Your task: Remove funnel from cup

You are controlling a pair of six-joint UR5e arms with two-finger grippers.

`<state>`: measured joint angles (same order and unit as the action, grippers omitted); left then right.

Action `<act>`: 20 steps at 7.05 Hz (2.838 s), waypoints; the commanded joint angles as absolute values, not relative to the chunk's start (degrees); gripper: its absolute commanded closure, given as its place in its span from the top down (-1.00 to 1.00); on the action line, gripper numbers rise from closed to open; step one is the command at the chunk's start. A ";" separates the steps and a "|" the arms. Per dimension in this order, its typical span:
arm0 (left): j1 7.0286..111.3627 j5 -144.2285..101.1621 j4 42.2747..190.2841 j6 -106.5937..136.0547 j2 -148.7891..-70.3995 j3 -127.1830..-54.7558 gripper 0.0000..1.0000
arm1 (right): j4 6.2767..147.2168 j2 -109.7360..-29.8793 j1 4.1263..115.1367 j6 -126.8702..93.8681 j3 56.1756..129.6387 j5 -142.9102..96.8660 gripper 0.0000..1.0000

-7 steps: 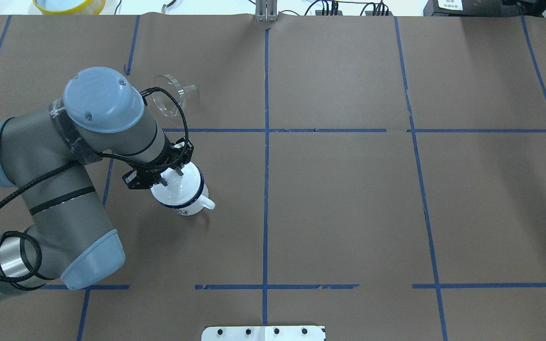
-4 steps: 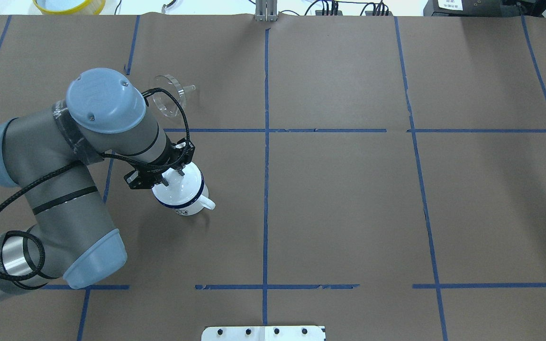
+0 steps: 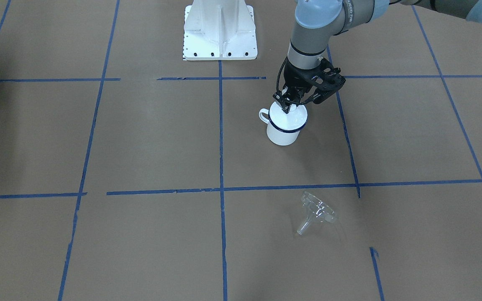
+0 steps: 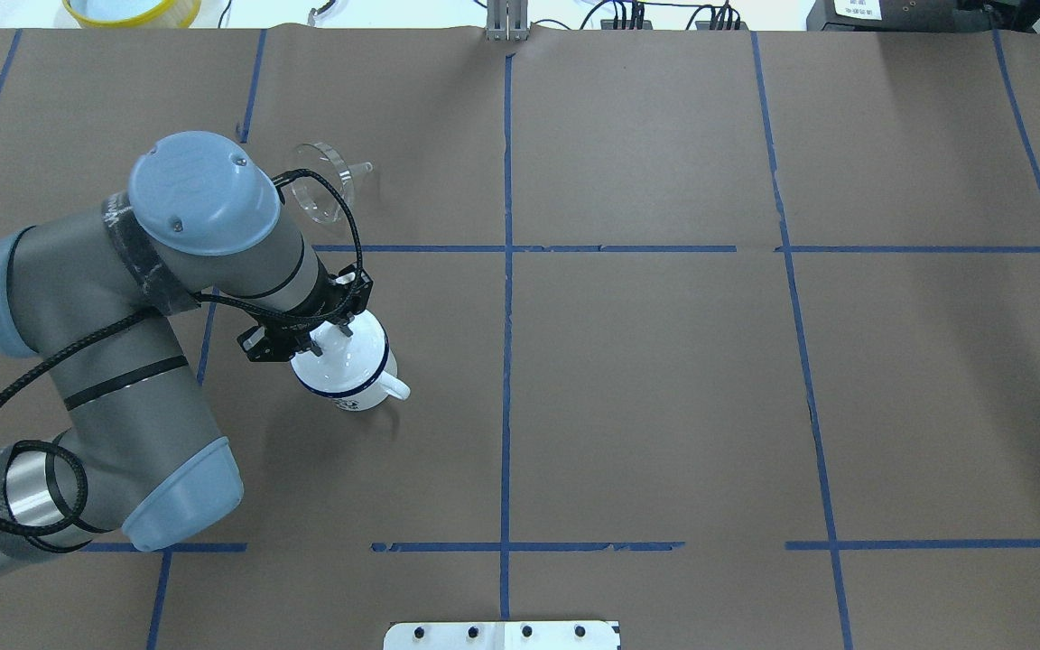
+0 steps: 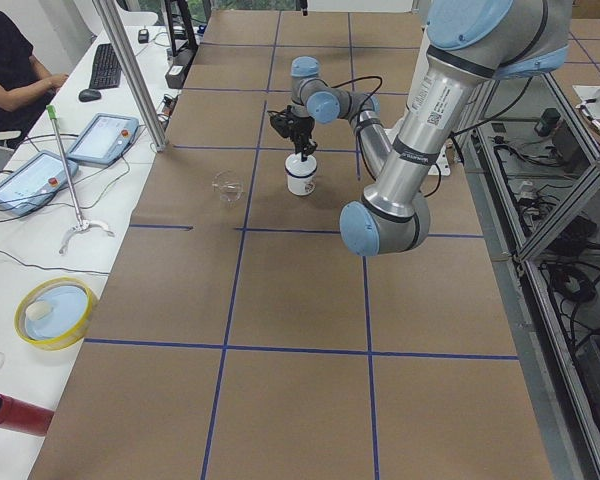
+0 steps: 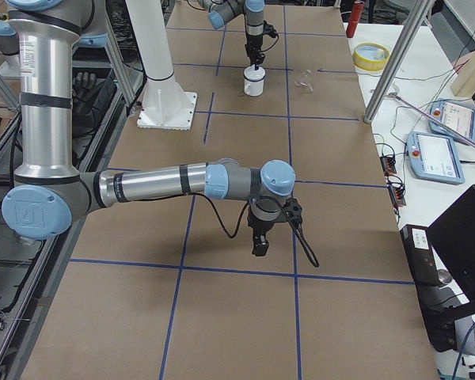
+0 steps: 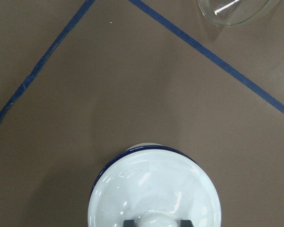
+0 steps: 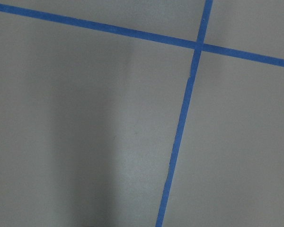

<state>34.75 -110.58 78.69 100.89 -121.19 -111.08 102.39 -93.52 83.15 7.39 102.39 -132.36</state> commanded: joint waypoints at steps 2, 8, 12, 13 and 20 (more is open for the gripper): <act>34.45 -110.48 78.66 100.99 -121.20 -111.01 0.59 | 102.39 -93.52 83.14 7.38 102.39 -132.36 1.00; 49.42 -116.50 85.74 72.93 -110.45 -114.08 1.00 | 102.39 -93.52 83.14 7.38 102.39 -132.36 1.00; 72.88 -124.97 92.02 27.48 -92.74 -108.23 1.00 | 102.39 -93.52 83.14 7.38 102.39 -132.36 1.00; 78.34 -126.46 92.02 15.76 -92.72 -103.06 1.00 | 102.39 -93.52 83.14 7.38 102.39 -132.36 1.00; 90.79 -135.61 87.98 -5.70 -92.37 -92.73 1.00 | 102.39 -93.52 83.14 7.47 102.39 -132.36 1.00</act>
